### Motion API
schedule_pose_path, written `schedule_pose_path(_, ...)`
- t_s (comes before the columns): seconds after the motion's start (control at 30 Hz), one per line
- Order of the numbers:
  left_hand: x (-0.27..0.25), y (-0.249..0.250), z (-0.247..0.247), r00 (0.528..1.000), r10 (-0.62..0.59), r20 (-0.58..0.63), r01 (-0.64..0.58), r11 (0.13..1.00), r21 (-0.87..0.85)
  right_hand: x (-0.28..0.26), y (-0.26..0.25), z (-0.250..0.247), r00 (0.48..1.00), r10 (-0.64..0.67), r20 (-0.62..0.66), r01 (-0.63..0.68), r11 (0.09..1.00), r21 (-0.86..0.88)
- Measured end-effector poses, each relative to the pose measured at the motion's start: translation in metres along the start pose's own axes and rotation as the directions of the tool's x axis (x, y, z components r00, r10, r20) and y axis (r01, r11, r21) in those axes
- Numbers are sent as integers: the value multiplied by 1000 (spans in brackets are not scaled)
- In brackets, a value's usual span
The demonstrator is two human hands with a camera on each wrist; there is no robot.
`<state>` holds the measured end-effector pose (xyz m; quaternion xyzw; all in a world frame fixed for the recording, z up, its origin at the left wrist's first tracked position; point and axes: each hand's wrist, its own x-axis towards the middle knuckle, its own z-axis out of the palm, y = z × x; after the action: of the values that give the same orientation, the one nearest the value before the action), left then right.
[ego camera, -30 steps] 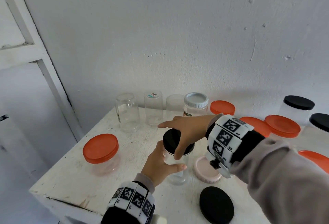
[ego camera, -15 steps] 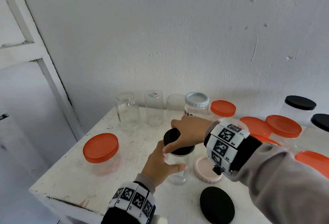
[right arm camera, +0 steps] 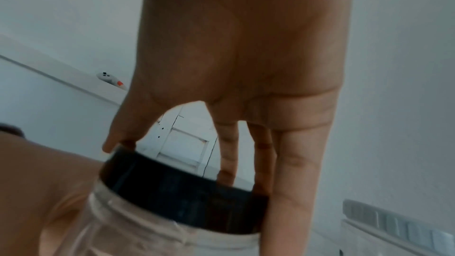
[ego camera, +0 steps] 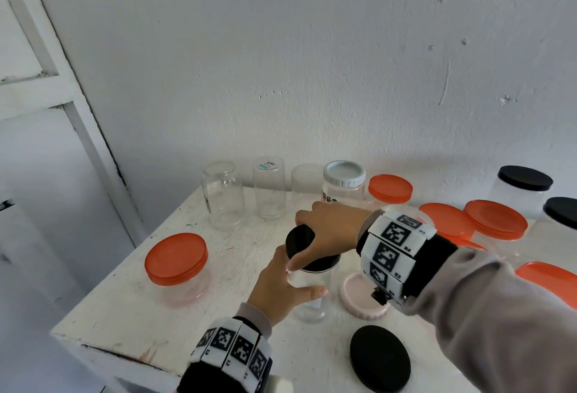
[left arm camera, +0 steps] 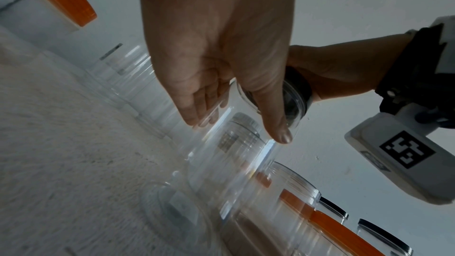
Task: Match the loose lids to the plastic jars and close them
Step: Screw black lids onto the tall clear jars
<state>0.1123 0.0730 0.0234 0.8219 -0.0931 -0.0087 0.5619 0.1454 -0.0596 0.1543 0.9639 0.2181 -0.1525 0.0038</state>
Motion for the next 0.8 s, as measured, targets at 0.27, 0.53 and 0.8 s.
schedule_pose_path(0.27,0,3,0,1000,6,-11,-5,999,39,-6,2,-10,987,-76,142,76,997,3)
schedule_pose_path(0.53,-1,2,1,1000,-4,-1,4,1000,-13,-1,-1,0,1000,10,24,-10,1000,-16)
schedule_pose_path(0.8,-2,4,0,1000,10,-7,-10,1000,18,-6,3,-7,986,-83,147,82,997,14)
